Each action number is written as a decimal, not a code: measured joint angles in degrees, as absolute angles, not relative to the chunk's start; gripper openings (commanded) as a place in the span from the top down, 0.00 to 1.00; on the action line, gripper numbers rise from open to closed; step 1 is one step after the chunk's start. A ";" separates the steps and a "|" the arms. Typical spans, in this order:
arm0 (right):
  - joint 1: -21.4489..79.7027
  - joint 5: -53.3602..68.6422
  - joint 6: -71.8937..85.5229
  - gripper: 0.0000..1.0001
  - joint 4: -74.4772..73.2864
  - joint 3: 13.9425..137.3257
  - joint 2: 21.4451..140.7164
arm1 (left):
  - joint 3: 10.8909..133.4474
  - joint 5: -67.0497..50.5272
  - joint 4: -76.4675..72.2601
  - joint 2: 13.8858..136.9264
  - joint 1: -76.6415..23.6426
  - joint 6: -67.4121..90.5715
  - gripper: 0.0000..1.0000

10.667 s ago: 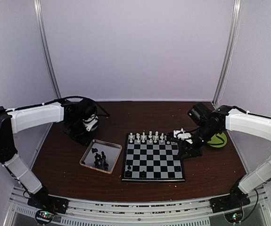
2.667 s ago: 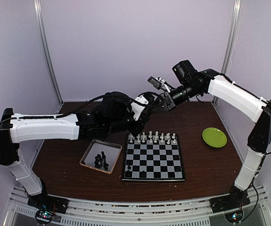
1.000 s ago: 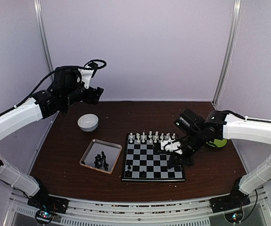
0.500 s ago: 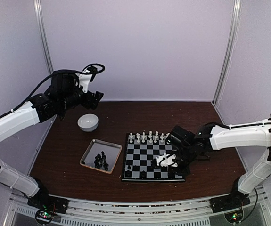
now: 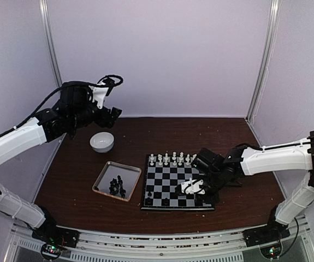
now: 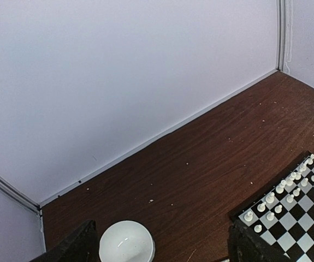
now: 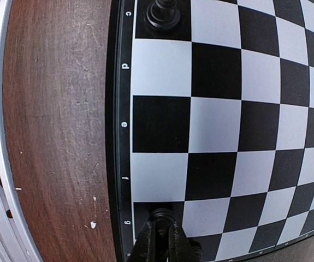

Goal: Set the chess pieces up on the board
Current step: Place the knight at b8.

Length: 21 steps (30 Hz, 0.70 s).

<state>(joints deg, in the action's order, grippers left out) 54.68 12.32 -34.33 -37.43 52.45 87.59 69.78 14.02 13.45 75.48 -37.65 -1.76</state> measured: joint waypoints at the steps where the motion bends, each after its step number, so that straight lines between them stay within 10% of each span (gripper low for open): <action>1: 54.68 12.21 -34.35 0.99 -37.43 52.45 87.59 | 69.78 13.98 13.45 75.50 -37.65 -1.76 0.17; 21: 54.24 11.99 -34.44 0.86 -37.47 52.01 88.20 | 70.06 13.69 13.87 76.20 -37.65 -1.80 0.17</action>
